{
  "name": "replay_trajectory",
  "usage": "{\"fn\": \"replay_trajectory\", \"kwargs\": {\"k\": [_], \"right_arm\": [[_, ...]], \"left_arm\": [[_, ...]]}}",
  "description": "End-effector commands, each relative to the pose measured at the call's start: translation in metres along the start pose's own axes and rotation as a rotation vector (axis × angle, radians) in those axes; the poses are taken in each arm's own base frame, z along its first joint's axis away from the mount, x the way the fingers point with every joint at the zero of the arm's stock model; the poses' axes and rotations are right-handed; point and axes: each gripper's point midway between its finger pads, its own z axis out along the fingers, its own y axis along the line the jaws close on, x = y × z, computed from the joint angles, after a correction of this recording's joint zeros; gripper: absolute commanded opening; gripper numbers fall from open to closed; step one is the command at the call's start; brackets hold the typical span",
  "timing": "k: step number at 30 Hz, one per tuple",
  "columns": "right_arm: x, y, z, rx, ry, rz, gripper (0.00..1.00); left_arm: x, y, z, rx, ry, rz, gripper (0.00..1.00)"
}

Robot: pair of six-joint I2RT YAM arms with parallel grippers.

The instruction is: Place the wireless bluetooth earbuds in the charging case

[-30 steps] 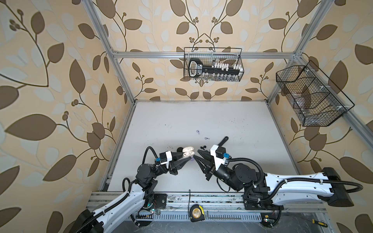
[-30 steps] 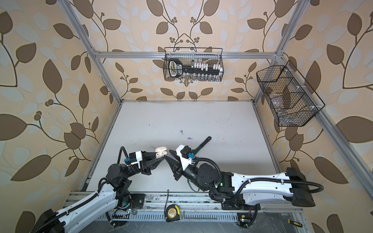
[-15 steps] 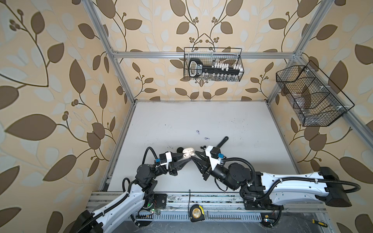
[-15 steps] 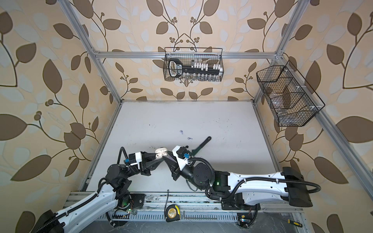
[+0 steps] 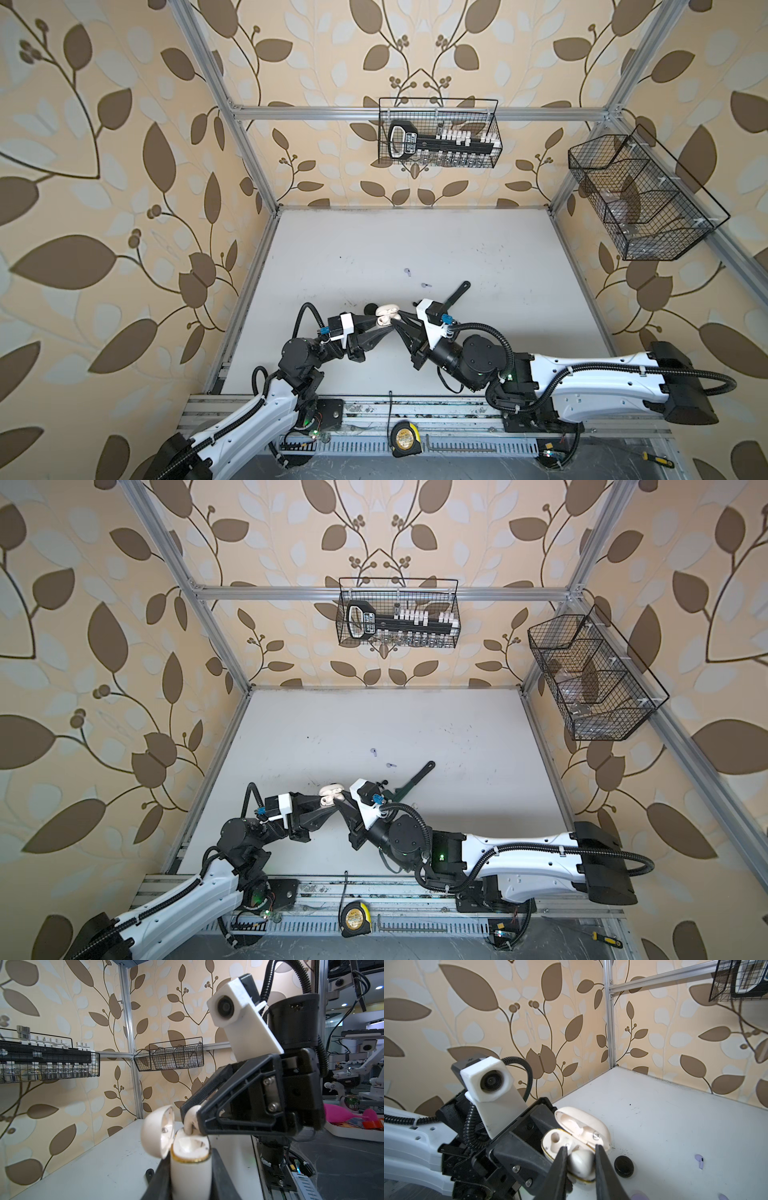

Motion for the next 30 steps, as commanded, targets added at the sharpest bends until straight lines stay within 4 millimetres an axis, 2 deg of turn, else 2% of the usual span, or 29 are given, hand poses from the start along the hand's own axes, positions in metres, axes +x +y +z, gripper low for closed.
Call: {"fn": "replay_trajectory", "kwargs": {"k": [1, 5, 8, 15, 19, 22, 26, 30], "right_arm": [[-0.012, 0.001, 0.007, 0.026, -0.011, 0.053, 0.23], [-0.007, -0.014, 0.009, 0.126, -0.002, 0.162, 0.23], [-0.004, -0.009, 0.009, 0.130, -0.001, 0.169, 0.23], [-0.006, 0.008, 0.013, 0.109, 0.008, 0.157, 0.32], [-0.009, 0.005, 0.010, 0.134, 0.002, 0.149, 0.39], [-0.014, -0.002, 0.003, 0.161, -0.008, 0.141, 0.43], [-0.031, -0.011, -0.018, 0.148, -0.051, 0.137, 0.48], [-0.044, -0.034, -0.043, 0.180, -0.099, 0.160, 0.53]], "left_arm": [[-0.012, -0.012, 0.001, 0.057, -0.042, 0.049, 0.00], [-0.012, -0.011, 0.001, 0.055, -0.040, 0.050, 0.00], [-0.012, -0.011, 0.000, 0.052, -0.041, 0.049, 0.00], [-0.011, -0.010, 0.000, 0.050, -0.040, 0.048, 0.00], [-0.012, -0.010, 0.000, 0.045, -0.042, 0.050, 0.00], [-0.012, -0.010, -0.001, 0.044, -0.043, 0.053, 0.00], [-0.011, -0.009, -0.001, 0.036, -0.039, 0.060, 0.00], [-0.009, -0.007, -0.002, 0.018, -0.028, 0.067, 0.00]]}}
